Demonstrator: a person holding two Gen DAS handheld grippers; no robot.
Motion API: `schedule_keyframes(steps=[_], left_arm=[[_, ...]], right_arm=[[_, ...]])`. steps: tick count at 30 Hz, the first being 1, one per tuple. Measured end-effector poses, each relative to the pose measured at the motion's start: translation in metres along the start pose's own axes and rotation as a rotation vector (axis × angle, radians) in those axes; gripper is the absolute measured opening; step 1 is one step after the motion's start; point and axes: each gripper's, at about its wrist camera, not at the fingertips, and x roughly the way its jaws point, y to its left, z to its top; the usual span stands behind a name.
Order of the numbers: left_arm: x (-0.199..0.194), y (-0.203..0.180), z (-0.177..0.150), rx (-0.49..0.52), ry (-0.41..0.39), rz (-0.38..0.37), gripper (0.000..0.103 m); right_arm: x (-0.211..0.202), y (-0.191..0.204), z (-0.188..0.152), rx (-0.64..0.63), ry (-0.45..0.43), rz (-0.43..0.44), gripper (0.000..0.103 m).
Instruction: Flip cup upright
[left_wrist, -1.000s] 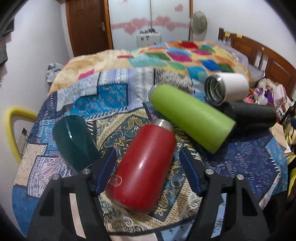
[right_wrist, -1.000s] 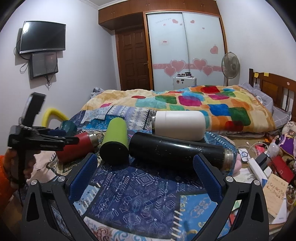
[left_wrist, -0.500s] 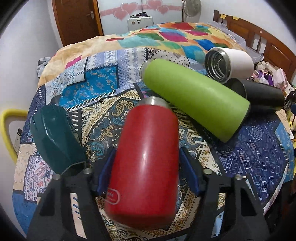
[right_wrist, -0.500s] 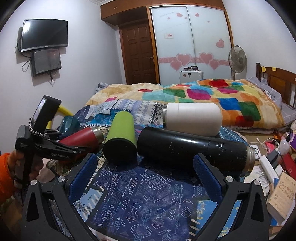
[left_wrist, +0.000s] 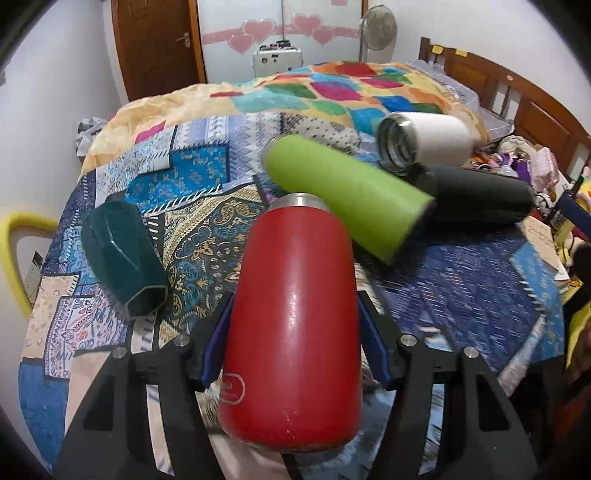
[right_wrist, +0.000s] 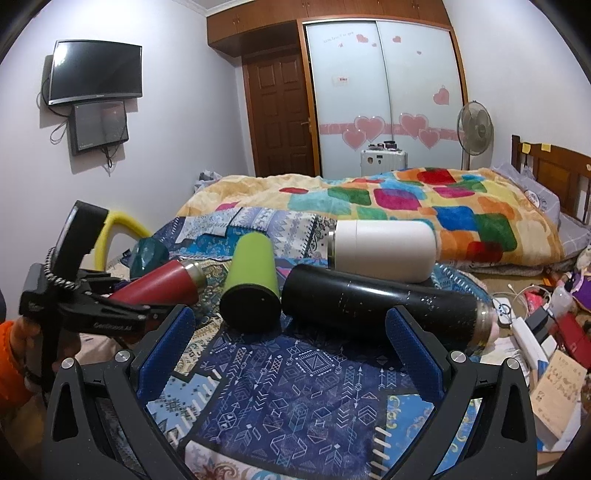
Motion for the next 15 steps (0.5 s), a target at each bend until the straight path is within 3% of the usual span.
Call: schedule_keyframes(steps=[8, 15], left_arm=[[-0.044, -0.037, -0.01, 0.048, -0.053, -0.037, 0.063], [-0.043, -0.067, -0.021, 0.089, -0.041, -0.092, 0.063]], right_arm=[[-0.026, 0.004, 0.003, -0.007, -0.042, 0.004, 0.103], [-0.036, 0.002, -0.001, -0.015, -0.045, -0.022, 0.103]])
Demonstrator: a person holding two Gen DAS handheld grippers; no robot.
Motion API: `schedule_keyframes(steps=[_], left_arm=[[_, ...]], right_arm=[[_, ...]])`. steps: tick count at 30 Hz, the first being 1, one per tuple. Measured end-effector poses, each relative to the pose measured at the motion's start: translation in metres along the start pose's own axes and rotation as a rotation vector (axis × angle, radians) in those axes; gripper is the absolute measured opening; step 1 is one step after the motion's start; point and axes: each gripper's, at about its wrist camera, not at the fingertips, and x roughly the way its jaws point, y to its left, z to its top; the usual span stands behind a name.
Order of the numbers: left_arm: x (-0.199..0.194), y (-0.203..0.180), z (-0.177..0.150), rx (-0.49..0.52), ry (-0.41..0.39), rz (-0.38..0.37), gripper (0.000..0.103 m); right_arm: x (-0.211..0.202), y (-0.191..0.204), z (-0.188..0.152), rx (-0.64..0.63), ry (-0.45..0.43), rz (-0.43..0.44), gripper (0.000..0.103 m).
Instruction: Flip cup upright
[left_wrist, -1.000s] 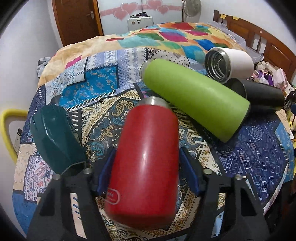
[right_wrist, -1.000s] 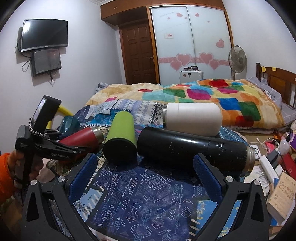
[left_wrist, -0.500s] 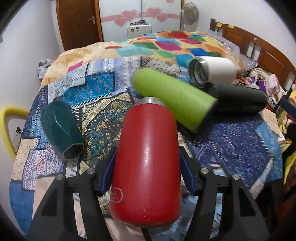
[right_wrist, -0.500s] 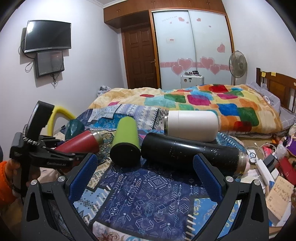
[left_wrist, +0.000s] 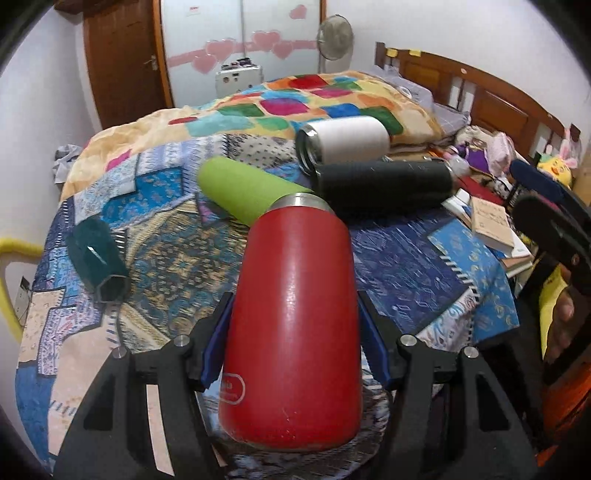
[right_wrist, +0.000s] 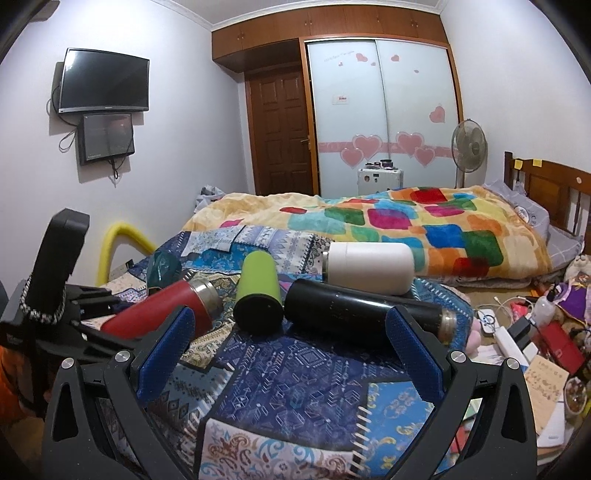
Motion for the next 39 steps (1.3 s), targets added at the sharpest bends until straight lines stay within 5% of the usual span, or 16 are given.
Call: schedule_keyframes(steps=[16, 20, 27, 33, 39], left_arm=[[0.04, -0.022, -0.012, 0.039, 0.037, -0.05, 0.063], [0.028, -0.021, -0.008, 0.047, 0.005, -0.053, 0.074], [0.0, 0.026, 0.0, -0.055, -0.091, 0.031, 0.076], [0.014, 0.064, -0.014, -0.107, -0.029, 0.09, 0.076], [0.014, 0.068, -0.037, -0.115, -0.021, 0.061, 0.076]], right_arm=[[0.022, -0.008, -0.026, -0.008, 0.108, -0.034, 0.103], [0.028, -0.009, -0.029, -0.005, 0.12, -0.034, 0.103], [0.047, -0.004, -0.033, -0.009, 0.155, -0.022, 0.103], [0.07, 0.005, -0.041, -0.028, 0.219, -0.007, 0.103], [0.077, 0.007, -0.045, -0.031, 0.248, -0.002, 0.103]])
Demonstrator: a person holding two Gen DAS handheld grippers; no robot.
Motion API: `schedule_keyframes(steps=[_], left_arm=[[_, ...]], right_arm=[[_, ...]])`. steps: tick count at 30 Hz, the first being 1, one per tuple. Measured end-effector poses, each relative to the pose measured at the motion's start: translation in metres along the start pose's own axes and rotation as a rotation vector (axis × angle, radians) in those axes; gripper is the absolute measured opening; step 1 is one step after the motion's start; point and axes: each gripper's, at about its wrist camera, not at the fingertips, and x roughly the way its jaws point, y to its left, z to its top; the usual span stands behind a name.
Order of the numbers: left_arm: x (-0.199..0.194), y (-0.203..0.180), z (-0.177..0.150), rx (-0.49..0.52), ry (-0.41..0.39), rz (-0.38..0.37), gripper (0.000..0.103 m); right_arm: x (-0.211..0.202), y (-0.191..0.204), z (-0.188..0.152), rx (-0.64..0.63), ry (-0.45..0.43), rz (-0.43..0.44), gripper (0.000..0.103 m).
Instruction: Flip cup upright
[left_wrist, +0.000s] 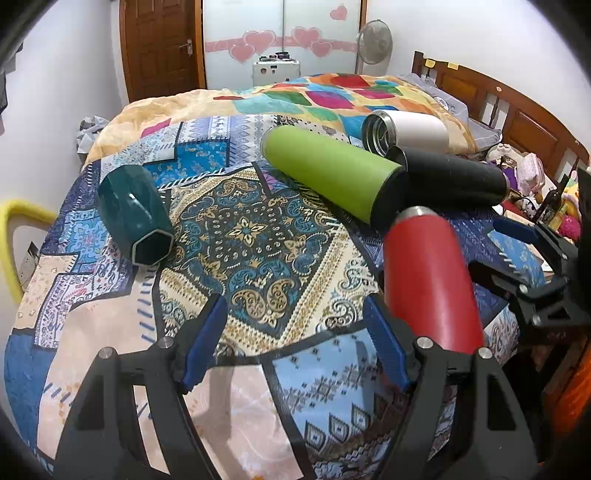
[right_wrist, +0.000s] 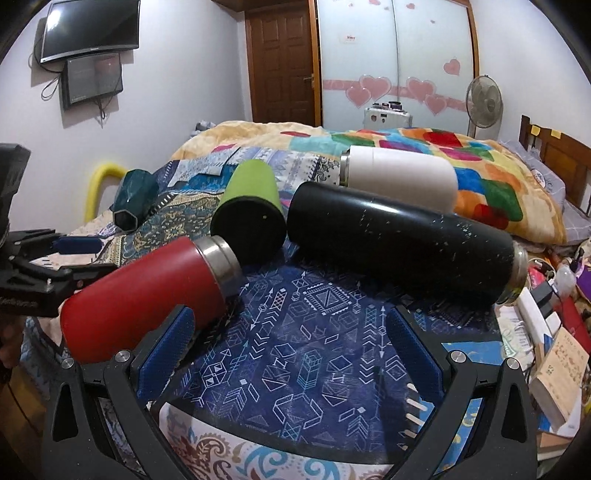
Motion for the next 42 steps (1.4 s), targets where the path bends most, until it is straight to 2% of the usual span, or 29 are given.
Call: schedule_keyframes(steps=[9, 12, 15, 21, 26, 30, 34, 42], left_arm=[[-0.01, -0.014, -0.016, 0.004, -0.003, -0.058, 0.075], [-0.013, -0.021, -0.019, 0.006, -0.018, -0.043, 0.075], [-0.012, -0.022, -0.022, -0.002, -0.014, -0.063, 0.075], [-0.022, -0.016, -0.023, -0.02, -0.065, -0.015, 0.075], [-0.029, -0.013, -0.028, -0.023, -0.088, -0.014, 0.075], [-0.033, -0.012, -0.037, -0.01, -0.105, 0.015, 0.075], [-0.039, -0.009, -0.046, -0.007, -0.116, 0.009, 0.075], [-0.053, 0.005, -0.053, -0.012, -0.157, 0.049, 0.075]], right_arm=[[0.008, 0.007, 0.007, -0.059, 0.022, -0.012, 0.103], [0.006, 0.007, 0.009, -0.076, 0.023, -0.003, 0.103], [0.005, 0.005, 0.011, -0.088, 0.037, 0.0, 0.103], [-0.006, 0.004, 0.027, -0.068, 0.047, 0.059, 0.103], [-0.006, 0.024, 0.044, -0.069, 0.069, 0.123, 0.103], [0.013, 0.04, 0.05, -0.055, 0.145, 0.168, 0.102], [0.032, 0.056, 0.047, -0.043, 0.24, 0.23, 0.09], [0.055, 0.083, 0.044, -0.051, 0.378, 0.28, 0.088]])
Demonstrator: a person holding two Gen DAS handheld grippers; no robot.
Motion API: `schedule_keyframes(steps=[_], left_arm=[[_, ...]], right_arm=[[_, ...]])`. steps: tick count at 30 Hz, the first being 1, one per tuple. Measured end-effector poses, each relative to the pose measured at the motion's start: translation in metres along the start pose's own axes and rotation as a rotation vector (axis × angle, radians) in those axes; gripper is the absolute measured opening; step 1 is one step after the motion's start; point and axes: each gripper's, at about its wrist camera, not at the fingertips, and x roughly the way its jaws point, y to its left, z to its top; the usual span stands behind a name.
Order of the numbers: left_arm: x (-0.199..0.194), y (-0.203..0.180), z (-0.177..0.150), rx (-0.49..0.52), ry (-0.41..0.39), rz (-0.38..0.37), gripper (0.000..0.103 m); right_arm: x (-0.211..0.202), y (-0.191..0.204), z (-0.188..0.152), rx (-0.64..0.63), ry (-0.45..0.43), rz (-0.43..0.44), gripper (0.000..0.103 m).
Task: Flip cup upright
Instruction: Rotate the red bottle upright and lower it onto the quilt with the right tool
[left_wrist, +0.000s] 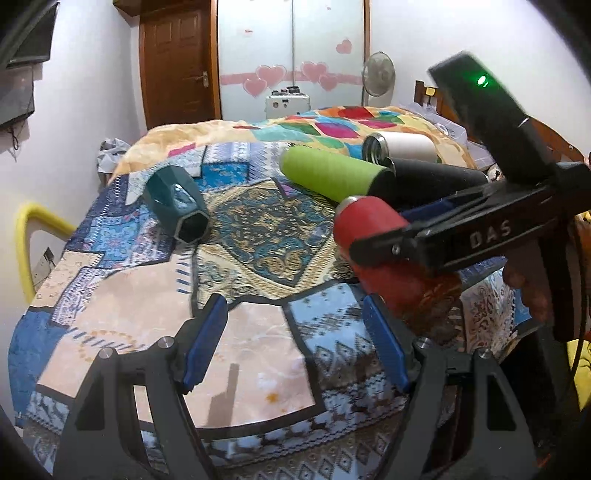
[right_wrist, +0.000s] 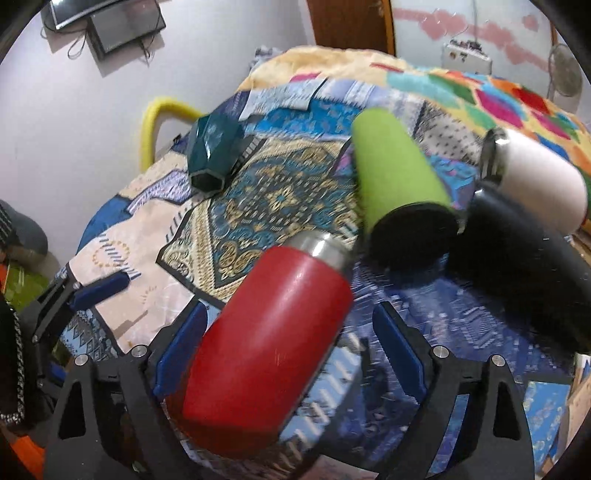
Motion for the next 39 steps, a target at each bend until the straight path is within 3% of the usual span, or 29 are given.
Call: schedule_keyframes(steps=[1, 3, 10, 16, 20, 30, 39], left_arm=[[-0.001, 0.003, 0.001, -0.006, -0.004, -0.002, 0.076], [-0.004, 0.011, 0.001, -0.029, -0.01, -0.002, 0.076], [-0.01, 0.025, 0.007, -0.08, -0.033, 0.011, 0.076], [-0.016, 0.018, 0.019, -0.083, -0.055, 0.007, 0.076], [-0.02, 0.011, 0.028, -0.084, -0.078, 0.011, 0.085], [-0.044, -0.008, 0.054, -0.108, -0.187, 0.035, 0.096], [-0.044, -0.018, 0.06, -0.103, -0.211, 0.035, 0.099]], right_arm=[[0.002, 0.001, 0.001, 0.005, 0.007, 0.007, 0.081], [0.003, 0.002, 0.003, 0.009, 0.01, 0.002, 0.075], [-0.002, 0.005, 0.002, -0.019, -0.009, -0.008, 0.061], [-0.02, 0.002, -0.008, -0.033, -0.069, -0.016, 0.06], [-0.04, -0.001, -0.011, -0.029, -0.13, -0.003, 0.06], [-0.083, -0.003, -0.01, -0.058, -0.323, -0.063, 0.058], [-0.078, -0.008, -0.012, -0.089, -0.339, -0.088, 0.058]])
